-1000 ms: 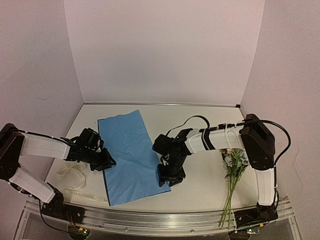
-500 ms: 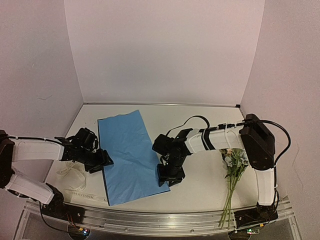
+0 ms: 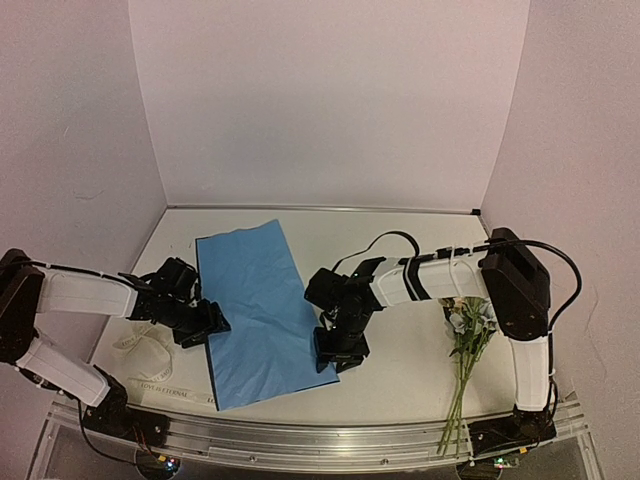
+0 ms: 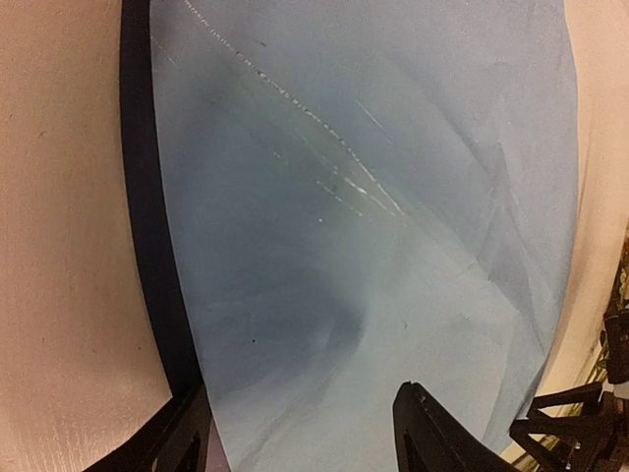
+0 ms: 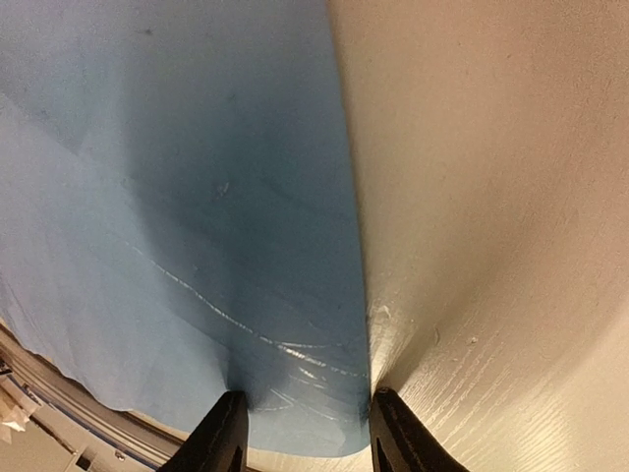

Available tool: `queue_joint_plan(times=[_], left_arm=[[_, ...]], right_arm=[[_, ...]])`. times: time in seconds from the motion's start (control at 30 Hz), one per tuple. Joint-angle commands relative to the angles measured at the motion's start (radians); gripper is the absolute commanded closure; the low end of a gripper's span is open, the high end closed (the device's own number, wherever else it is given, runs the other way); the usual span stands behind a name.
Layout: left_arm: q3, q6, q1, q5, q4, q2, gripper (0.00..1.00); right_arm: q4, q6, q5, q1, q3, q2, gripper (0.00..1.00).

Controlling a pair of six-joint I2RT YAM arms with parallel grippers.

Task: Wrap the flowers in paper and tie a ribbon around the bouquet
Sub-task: Pick up the folded wrapping paper from the center of the board, then pass from the left arm to the right

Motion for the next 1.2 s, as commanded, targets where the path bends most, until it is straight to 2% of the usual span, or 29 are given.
queue_joint_plan(times=[0.0,0.6,0.77,1.17], left_arm=[[0.005,0.013,0.004,0.013,0.031,0.052,0.39],[0.041,0.004,0.004,0.078,0.119,0.016,0.94],[0.033,0.008,0.004,0.105,0.128,0.017,1.00],[0.011,0.011,0.004,0.123,0.062,-0.045,1.00]], right_arm=[[0.038,0.033,-0.004,0.001,-0.015,0.024,0.58],[0.062,0.067,-0.024,0.001,-0.016,0.043,0.60],[0.079,0.080,-0.024,0.001,-0.023,0.043,0.61],[0.096,0.128,-0.009,0.000,-0.043,0.045,0.65]])
